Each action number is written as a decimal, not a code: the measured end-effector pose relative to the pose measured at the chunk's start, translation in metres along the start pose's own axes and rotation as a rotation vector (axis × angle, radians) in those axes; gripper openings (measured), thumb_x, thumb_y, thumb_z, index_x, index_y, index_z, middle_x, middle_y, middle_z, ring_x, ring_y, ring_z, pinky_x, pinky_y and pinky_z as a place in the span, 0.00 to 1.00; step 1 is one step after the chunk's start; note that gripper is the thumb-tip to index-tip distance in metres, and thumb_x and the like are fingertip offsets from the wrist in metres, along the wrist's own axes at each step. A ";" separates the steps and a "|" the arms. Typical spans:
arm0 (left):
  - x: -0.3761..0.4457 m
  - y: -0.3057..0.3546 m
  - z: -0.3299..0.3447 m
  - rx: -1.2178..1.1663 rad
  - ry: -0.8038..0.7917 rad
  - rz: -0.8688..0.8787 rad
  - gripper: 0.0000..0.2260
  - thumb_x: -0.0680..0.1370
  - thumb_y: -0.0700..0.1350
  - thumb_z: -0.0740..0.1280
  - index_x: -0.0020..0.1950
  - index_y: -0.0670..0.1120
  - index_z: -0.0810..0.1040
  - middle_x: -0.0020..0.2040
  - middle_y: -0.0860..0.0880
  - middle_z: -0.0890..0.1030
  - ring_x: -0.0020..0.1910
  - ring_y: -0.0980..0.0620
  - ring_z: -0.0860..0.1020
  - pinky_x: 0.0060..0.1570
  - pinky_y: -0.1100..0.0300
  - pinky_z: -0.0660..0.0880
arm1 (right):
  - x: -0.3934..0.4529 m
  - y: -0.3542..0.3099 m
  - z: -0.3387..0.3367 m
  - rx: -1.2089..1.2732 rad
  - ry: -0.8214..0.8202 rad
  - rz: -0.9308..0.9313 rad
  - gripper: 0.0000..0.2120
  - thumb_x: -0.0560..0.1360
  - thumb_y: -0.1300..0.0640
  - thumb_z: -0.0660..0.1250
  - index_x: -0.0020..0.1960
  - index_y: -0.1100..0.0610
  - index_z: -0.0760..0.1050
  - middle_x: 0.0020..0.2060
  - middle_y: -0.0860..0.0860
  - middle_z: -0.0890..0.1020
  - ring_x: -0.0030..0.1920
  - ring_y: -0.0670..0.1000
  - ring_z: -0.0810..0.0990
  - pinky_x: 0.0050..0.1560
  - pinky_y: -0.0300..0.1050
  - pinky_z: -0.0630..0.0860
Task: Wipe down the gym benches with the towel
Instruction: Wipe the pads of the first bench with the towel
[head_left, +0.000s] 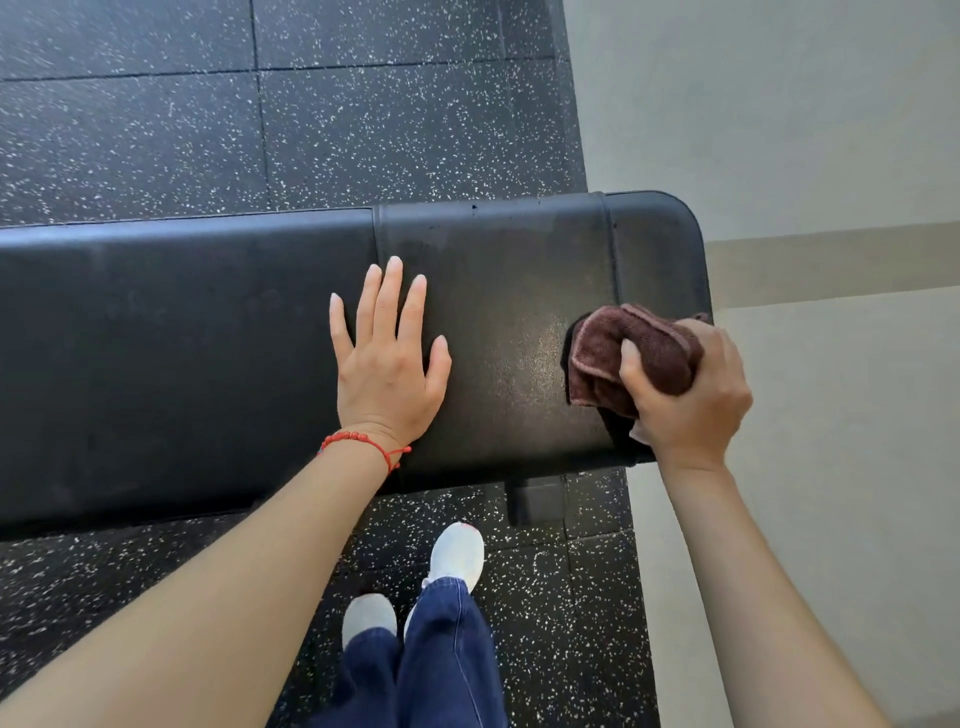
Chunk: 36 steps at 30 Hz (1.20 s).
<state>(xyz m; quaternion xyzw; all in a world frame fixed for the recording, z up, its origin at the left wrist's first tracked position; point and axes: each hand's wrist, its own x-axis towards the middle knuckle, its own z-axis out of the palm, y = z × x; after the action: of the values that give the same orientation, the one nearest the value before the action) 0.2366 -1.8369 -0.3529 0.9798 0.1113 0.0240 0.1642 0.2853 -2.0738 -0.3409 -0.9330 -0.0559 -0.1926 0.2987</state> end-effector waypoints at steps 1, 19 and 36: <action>-0.001 0.000 -0.001 -0.025 0.005 0.006 0.23 0.76 0.47 0.57 0.68 0.39 0.68 0.71 0.39 0.65 0.71 0.39 0.61 0.69 0.38 0.50 | -0.006 -0.001 -0.003 -0.009 0.007 0.015 0.14 0.69 0.48 0.69 0.47 0.57 0.72 0.38 0.58 0.79 0.41 0.52 0.73 0.44 0.41 0.70; -0.102 -0.032 -0.021 -0.098 0.044 0.095 0.20 0.76 0.41 0.63 0.67 0.38 0.70 0.69 0.38 0.69 0.69 0.39 0.65 0.67 0.37 0.57 | -0.107 -0.090 -0.013 0.216 0.206 0.220 0.16 0.71 0.48 0.70 0.48 0.61 0.76 0.42 0.49 0.77 0.42 0.45 0.75 0.50 0.26 0.69; -0.106 -0.062 0.024 0.171 0.435 0.074 0.20 0.78 0.47 0.55 0.66 0.42 0.73 0.67 0.43 0.72 0.67 0.44 0.70 0.66 0.46 0.63 | -0.130 -0.061 0.046 0.277 0.300 -0.144 0.20 0.74 0.45 0.66 0.47 0.64 0.77 0.39 0.57 0.81 0.43 0.50 0.75 0.49 0.48 0.77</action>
<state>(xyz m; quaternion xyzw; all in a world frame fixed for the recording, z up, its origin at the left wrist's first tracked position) 0.1223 -1.8111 -0.3972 0.9654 0.1096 0.2308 0.0518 0.1673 -1.9960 -0.3934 -0.8375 -0.1034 -0.3408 0.4143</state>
